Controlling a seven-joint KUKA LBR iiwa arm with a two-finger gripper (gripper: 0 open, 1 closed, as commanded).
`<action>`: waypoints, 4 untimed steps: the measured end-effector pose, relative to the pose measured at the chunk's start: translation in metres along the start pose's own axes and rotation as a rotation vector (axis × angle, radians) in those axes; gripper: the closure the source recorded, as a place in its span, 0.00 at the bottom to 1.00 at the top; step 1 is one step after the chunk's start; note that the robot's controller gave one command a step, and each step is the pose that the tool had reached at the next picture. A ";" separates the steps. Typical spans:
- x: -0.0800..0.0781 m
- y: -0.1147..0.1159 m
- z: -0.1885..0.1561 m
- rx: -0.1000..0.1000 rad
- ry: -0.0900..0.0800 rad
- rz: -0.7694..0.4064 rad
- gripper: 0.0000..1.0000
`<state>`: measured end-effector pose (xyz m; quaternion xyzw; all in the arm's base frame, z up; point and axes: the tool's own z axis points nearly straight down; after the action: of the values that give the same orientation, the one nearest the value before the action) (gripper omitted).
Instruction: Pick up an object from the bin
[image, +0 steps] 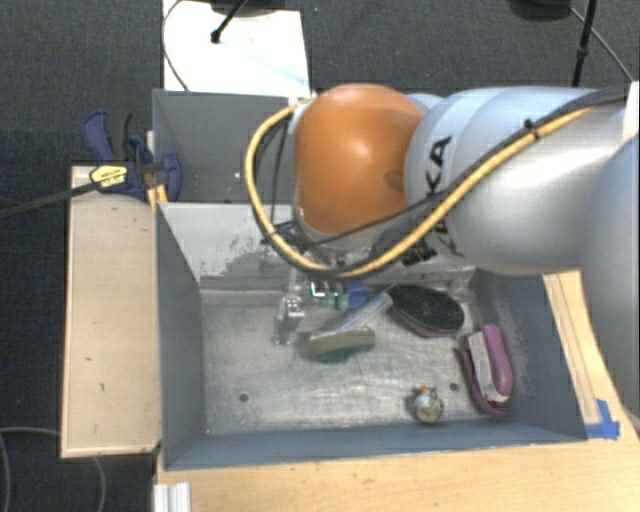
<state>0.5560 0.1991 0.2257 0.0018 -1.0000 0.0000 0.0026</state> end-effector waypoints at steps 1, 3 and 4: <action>-0.031 -0.086 0.156 -0.005 -0.010 0.023 0.00; -0.030 -0.174 0.117 0.000 -0.007 0.080 0.00; -0.039 -0.189 0.151 -0.009 -0.007 0.396 0.00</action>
Offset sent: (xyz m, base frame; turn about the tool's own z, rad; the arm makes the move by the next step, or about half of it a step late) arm 0.0289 -0.0853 -0.1557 0.0178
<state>0.5953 0.0102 0.0749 -0.1948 -0.9808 -0.0039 -0.0009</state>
